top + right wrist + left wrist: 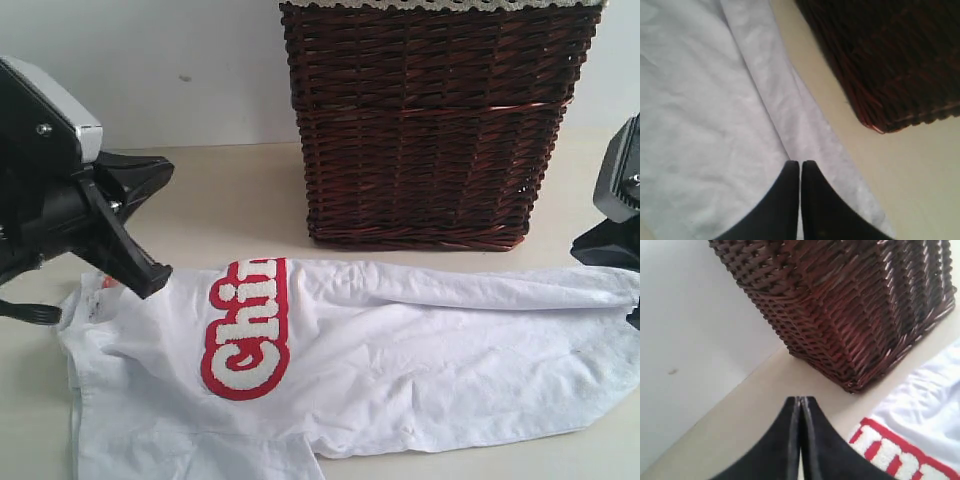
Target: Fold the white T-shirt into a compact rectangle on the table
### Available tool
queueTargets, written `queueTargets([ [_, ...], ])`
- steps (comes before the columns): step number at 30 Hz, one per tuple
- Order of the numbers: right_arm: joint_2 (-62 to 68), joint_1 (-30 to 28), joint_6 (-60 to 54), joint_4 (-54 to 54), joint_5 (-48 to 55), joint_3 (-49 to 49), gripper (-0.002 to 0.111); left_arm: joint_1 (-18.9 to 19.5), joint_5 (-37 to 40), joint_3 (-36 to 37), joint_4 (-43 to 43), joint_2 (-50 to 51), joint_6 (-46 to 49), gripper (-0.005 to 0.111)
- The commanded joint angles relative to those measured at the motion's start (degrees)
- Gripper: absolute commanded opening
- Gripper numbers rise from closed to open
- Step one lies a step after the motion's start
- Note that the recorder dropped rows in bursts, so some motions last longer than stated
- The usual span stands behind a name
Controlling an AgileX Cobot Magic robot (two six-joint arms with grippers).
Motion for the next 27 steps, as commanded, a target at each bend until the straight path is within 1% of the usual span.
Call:
queueTargets([
  [1,-6.5,0.0,0.0,-0.3,8.6,0.0,0.003,0.4,9.6,-1.8,3.7,-9.7,0.4,0.0],
  [5,-13.2,0.0,0.0,-0.3,13.5,0.0,0.003,0.4,16.7,-4.0,3.1,-21.4,-0.7,0.0],
  [7,-16.9,0.0,0.0,-0.3,14.3,0.0,0.003,0.4,20.2,-4.1,3.1,-27.1,-4.0,0.0],
  [10,-21.8,0.0,0.2,-0.3,14.3,0.0,0.003,0.4,29.2,-3.4,3.1,-33.6,-9.7,0.0],
  [11,-24.7,0.0,0.2,-0.3,14.3,0.0,0.003,0.4,35.7,-1.7,3.1,-37.2,-10.9,0.0],
  [12,-25.8,0.0,0.8,-0.3,14.3,0.0,0.003,0.4,38.0,-0.7,3.1,-38.3,-11.5,0.0],
  [13,-27.3,0.0,3.0,-0.3,14.3,0.0,0.003,0.4,39.6,3.0,3.0,-40.4,-15.1,0.0],
  [14,-27.8,0.0,4.5,-0.3,14.3,0.0,0.003,0.4,39.2,5.3,3.0,-41.2,-17.2,0.0],
  [15,-28.9,0.0,6.6,-0.3,14.2,0.0,0.003,0.4,35.8,10.4,3.0,-42.1,-22.8,0.0],
  [16,-29.2,0.0,7.4,-0.3,14.2,0.0,0.003,0.4,33.8,12.6,3.0,-42.3,-25.0,0.0],
  [17,-29.9,0.0,7.9,-0.1,14.1,0.0,0.003,0.4,27.2,18.2,3.0,-42.2,-29.5,0.0],
  [18,-30.1,0.0,8.2,-0.1,14.1,0.0,0.003,0.4,21.6,20.4,3.0,-42.0,-30.8,0.0],
  [19,-31.0,0.0,9.1,-0.1,14.1,0.0,0.003,0.4,11.6,25.0,3.0,-42.0,-31.7,0.0],
  [20,-31.6,0.0,9.1,-0.1,14.1,0.0,0.003,0.4,9.3,27.4,3.0,-42.0,-31.5,0.0],
  [22,-32.6,0.0,9.1,-0.1,14.1,0.0,0.003,0.4,11.9,29.5,2.9,-42.0,-31.8,0.0],
  [24,-32.9,0.0,9.1,-0.1,14.1,0.0,0.003,0.4,16.3,29.5,3.0,-42.0,-32.3,0.0],
  [27,-33.3,0.0,9.1,-0.1,14.1,0.0,0.003,0.4,18.7,29.5,3.0,-42.0,-32.3,0.0],
])
